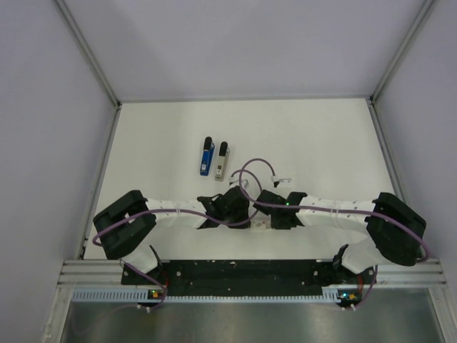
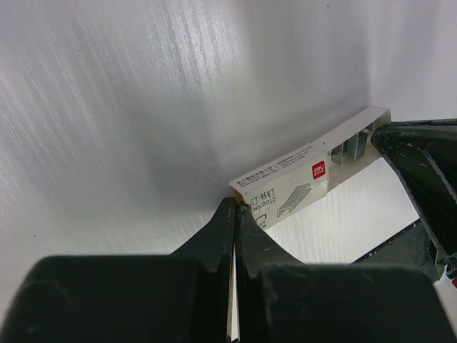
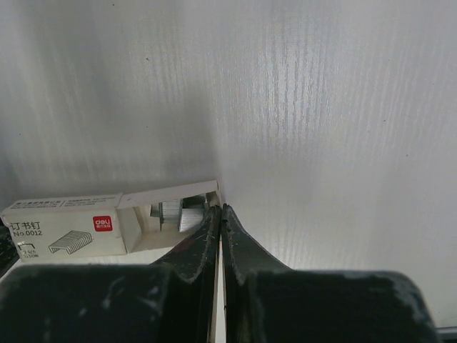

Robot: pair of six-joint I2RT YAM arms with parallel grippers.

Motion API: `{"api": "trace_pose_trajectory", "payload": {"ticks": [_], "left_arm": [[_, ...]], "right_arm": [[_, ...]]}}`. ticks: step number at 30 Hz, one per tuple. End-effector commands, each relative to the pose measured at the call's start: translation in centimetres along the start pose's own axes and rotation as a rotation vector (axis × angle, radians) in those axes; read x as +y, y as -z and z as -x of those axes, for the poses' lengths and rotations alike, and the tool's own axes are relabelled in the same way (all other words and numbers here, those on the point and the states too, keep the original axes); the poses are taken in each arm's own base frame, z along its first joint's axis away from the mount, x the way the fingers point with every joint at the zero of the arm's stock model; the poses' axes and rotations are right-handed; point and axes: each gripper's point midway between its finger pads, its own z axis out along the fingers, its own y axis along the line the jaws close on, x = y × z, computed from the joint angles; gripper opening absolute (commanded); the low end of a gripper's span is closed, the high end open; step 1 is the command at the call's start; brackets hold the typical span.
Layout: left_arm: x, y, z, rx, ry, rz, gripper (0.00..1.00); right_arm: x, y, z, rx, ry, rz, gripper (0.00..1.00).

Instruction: Unload the staples from the stapler

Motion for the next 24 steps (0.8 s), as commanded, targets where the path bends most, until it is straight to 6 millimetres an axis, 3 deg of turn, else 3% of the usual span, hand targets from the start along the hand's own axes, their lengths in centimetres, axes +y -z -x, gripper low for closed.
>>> {"api": "trace_pose_trajectory", "payload": {"ticks": [1, 24], "left_arm": [[-1.3, -0.1, 0.6, -0.015, -0.017, -0.029, 0.00], [-1.2, 0.2, 0.7, -0.024, -0.014, -0.012, 0.00]], "right_arm": [[1.7, 0.7, 1.8, -0.065, -0.059, 0.043, 0.00], [3.5, 0.5, 1.1, -0.027, -0.169, 0.118, 0.00]]}}
